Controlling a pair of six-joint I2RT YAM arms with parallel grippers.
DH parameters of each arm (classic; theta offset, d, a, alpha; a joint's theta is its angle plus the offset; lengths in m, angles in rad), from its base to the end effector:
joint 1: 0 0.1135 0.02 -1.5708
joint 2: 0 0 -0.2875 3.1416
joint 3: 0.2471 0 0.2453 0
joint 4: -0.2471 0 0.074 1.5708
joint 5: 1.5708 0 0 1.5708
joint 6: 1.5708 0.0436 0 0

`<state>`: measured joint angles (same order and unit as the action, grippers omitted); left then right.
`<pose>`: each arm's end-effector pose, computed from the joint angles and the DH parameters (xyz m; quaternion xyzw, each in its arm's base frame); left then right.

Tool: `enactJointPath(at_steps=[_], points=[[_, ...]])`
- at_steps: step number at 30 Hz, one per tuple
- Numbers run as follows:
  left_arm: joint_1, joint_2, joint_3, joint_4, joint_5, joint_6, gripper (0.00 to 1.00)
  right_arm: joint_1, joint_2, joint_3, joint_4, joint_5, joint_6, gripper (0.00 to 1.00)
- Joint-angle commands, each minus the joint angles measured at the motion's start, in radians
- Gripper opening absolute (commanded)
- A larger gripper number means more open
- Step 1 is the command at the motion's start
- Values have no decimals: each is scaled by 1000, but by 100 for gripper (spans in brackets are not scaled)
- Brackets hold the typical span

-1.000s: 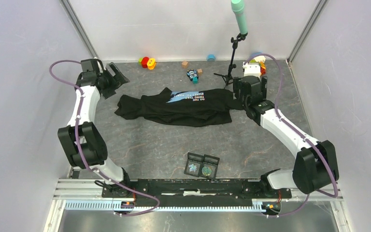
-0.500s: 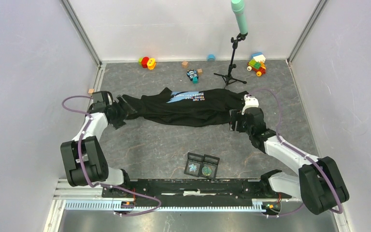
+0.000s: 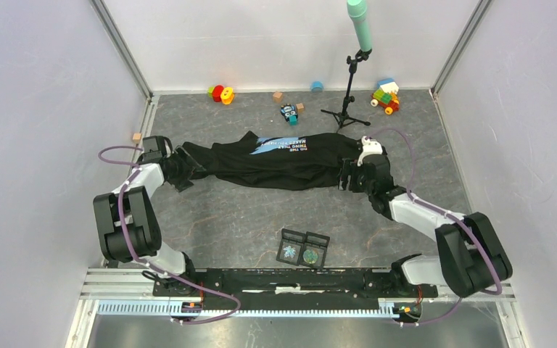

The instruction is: Pin the brooch onto the clothing

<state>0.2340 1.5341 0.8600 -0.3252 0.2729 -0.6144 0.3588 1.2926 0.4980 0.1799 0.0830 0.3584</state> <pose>0.2901 0.0571 0.2017 -0.3563 0.8821 -0.1810 0.2495 0.2320 0.0832 0.1945 0.0189 0.8871 0.1268 0.4433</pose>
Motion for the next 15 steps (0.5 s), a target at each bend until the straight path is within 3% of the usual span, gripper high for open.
enactJointPath(at_steps=[1,8,15], points=[[5,14,30,28,6,-25,70,-12,72,115,57,3,-20,78],[5,40,23,38,-2,-36,62,-22,176,191,76,-13,-28,73],[5,94,16,54,27,-54,61,-33,213,204,80,-12,-19,67]])
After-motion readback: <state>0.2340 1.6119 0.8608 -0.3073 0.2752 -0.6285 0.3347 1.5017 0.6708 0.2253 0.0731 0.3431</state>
